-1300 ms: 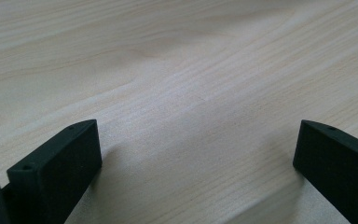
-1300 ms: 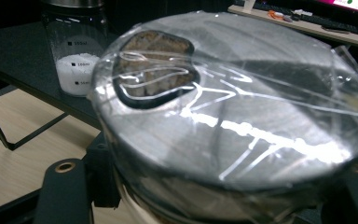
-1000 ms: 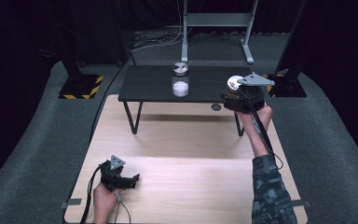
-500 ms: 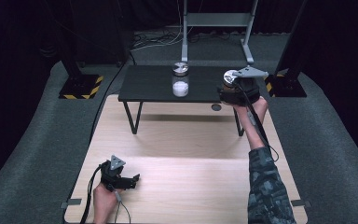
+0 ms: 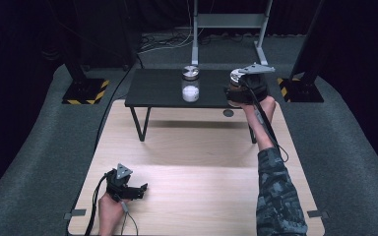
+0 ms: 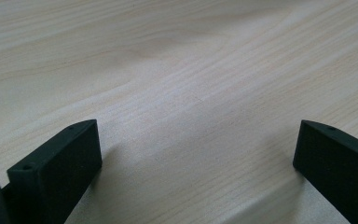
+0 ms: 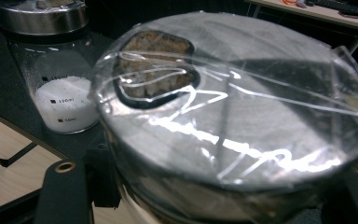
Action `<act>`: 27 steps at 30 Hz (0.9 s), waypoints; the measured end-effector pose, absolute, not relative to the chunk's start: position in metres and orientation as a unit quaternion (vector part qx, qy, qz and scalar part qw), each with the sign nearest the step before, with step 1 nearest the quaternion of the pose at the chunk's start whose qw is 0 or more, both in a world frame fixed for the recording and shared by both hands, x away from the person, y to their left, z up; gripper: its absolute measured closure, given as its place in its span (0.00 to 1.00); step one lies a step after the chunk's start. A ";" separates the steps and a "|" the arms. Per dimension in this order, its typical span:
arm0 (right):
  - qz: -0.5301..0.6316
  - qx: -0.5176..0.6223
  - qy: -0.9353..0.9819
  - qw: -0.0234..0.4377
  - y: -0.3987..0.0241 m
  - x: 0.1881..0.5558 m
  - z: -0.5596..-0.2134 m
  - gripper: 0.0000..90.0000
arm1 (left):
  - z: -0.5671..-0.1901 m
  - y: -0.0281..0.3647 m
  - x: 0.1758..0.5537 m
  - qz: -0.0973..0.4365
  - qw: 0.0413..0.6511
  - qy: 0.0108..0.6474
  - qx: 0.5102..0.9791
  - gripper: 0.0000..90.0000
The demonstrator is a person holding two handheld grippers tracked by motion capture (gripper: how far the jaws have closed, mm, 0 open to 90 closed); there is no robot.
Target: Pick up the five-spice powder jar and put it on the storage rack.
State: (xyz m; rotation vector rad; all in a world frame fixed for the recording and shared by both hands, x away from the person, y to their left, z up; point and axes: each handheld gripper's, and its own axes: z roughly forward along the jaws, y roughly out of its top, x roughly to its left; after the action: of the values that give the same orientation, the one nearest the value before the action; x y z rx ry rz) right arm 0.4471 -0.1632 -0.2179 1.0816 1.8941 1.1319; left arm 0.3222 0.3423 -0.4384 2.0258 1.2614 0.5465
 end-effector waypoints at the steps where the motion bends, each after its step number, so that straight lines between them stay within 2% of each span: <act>1: 0.434 0.416 0.726 0.334 -0.163 0.448 -0.217 0.33 | -0.439 0.342 0.322 0.210 0.341 0.483 0.778 0.01; 27: 0.435 0.426 0.738 0.291 -0.148 0.484 -0.216 0.33 | -0.439 0.342 0.322 0.210 0.341 0.483 0.778 0.01</act>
State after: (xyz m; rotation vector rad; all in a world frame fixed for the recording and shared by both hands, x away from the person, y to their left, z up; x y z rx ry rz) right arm 0.4836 -0.1480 -0.2160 1.1353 1.9665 1.1609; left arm 0.3221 0.3425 -0.4387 2.0256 1.2576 0.5477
